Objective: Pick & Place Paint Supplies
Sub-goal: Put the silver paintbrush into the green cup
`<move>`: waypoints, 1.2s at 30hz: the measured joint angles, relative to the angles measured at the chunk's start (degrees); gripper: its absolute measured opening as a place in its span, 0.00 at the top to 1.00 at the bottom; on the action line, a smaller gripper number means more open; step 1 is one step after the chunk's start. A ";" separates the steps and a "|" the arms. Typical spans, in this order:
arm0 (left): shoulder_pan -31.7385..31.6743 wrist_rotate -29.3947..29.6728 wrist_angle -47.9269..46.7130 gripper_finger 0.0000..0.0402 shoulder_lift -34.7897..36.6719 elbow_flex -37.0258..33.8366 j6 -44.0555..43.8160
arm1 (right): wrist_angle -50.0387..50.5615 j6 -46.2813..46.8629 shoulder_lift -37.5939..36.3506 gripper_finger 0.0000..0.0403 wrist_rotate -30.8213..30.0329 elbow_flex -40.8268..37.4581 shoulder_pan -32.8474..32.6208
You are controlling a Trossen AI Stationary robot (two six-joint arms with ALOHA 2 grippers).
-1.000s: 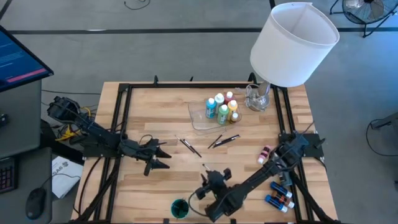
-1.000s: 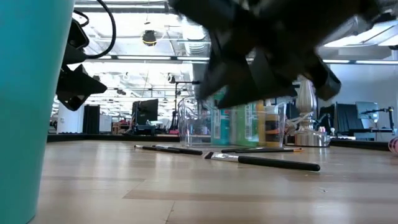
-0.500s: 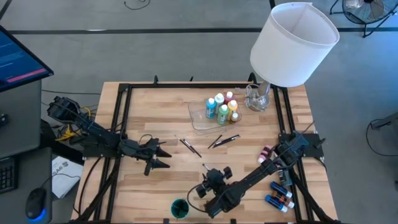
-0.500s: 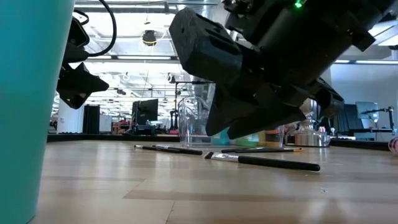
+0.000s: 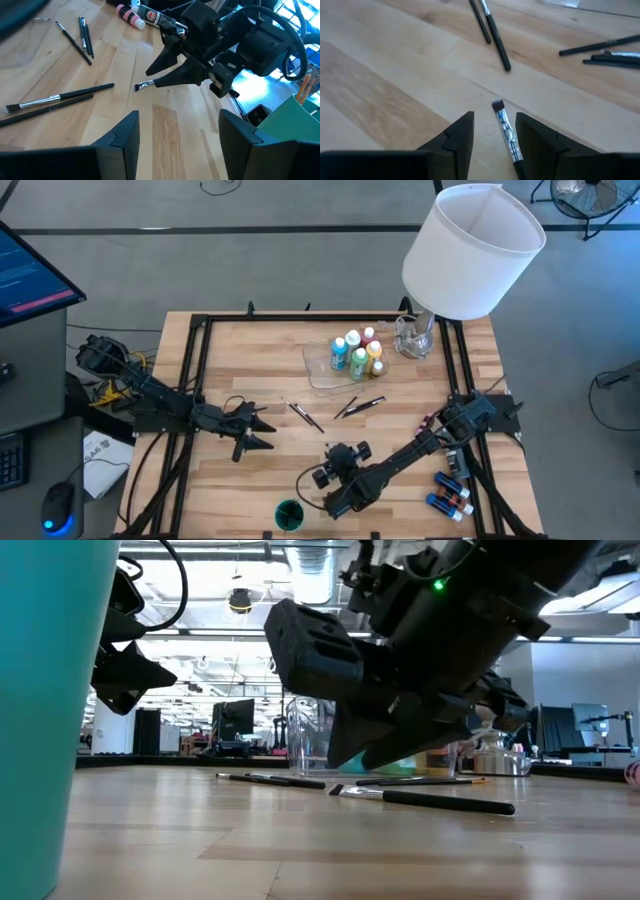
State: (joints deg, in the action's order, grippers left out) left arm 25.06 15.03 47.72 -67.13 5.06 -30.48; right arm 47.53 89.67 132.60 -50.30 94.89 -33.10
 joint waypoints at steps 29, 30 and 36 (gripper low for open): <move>0.00 0.13 -0.02 0.59 0.00 0.00 0.31 | 0.22 0.35 3.10 0.65 4.80 0.22 1.27; 0.00 0.13 -0.02 0.59 0.00 0.00 0.40 | 0.22 0.37 3.13 0.66 4.73 0.18 1.25; 0.00 0.15 -0.02 0.59 0.00 0.00 0.54 | 0.10 0.20 3.10 0.67 5.38 0.15 1.22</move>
State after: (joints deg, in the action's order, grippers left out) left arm 25.06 15.18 47.70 -67.13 5.06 -29.94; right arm 47.63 89.87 135.70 -44.92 95.04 -31.88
